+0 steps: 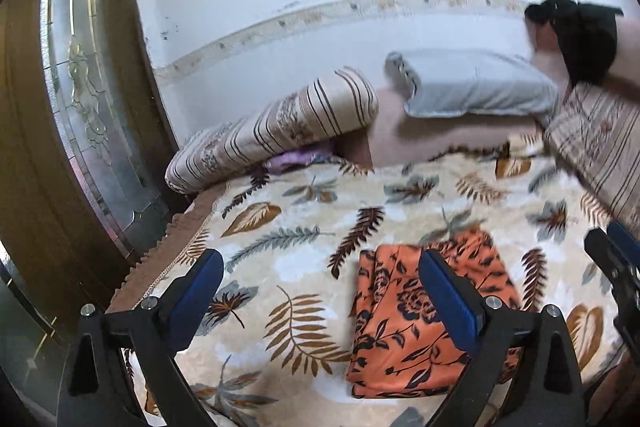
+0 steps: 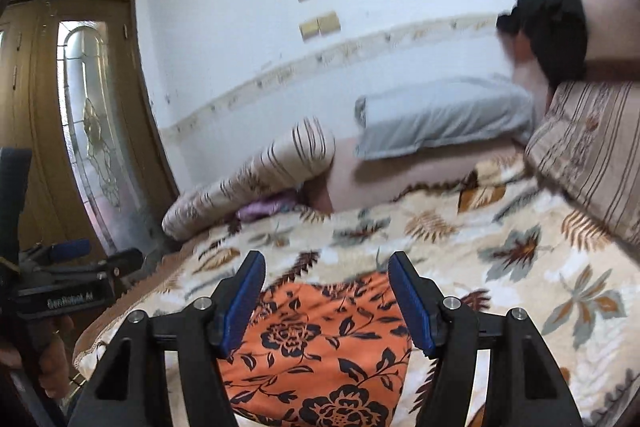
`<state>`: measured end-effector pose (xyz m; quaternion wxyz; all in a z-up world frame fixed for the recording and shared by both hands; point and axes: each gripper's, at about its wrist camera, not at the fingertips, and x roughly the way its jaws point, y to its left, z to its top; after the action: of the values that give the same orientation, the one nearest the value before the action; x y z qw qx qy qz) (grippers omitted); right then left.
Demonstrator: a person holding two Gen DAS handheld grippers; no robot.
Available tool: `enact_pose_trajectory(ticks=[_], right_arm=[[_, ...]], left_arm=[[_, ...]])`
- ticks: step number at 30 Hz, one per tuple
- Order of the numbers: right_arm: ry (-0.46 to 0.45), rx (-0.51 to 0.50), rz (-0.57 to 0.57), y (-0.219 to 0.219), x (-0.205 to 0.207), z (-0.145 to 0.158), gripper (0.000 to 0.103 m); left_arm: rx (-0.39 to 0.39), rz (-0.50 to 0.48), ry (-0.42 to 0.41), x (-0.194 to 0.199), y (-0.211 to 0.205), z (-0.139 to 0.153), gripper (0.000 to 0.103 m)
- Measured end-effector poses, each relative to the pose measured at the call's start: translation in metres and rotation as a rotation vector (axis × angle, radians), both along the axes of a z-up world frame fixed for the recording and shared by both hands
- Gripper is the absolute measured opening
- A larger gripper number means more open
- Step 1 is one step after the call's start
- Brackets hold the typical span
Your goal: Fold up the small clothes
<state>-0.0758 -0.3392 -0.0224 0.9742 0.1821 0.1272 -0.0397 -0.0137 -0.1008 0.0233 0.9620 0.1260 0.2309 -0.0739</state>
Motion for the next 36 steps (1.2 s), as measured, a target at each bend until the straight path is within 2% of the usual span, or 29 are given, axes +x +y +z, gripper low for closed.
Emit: enact_pose_trajectory(ticks=[4,8,11,15,20,24,30,36], right_arm=[[-0.064,-0.012,-0.046,0.0,-0.027,0.011,0.071],[-0.08,-0.01,-0.073,0.0,-0.045,0.013,0.075],[-0.048,-0.038,-0.075,0.004,-0.045,0.011,0.075],[0.042,-0.081,-0.072,0.015,-0.033,0.001,0.075],[0.144,-0.081,-0.056,0.02,-0.016,-0.017,0.075],[0.16,-0.087,-0.06,0.024,-0.012,-0.016,0.075],[0.156,-0.144,-0.063,0.043,-0.014,-0.001,0.075],[0.189,-0.154,-0.039,0.063,-0.01,0.013,0.075]], left_arm=[[-0.005,0.013,-0.001,-0.007,-0.004,0.007,0.099],[0.02,0.072,-0.031,-0.009,-0.01,0.007,0.099],[0.006,0.075,-0.033,-0.009,-0.01,0.004,0.099],[-0.012,0.077,-0.015,-0.006,-0.009,-0.002,0.099],[-0.012,0.09,-0.01,0.0,-0.004,-0.011,0.099],[-0.026,0.098,0.01,0.005,0.005,-0.017,0.099],[-0.054,0.108,0.022,0.009,0.023,-0.02,0.099],[-0.089,0.109,0.036,0.009,0.042,-0.019,0.099]])
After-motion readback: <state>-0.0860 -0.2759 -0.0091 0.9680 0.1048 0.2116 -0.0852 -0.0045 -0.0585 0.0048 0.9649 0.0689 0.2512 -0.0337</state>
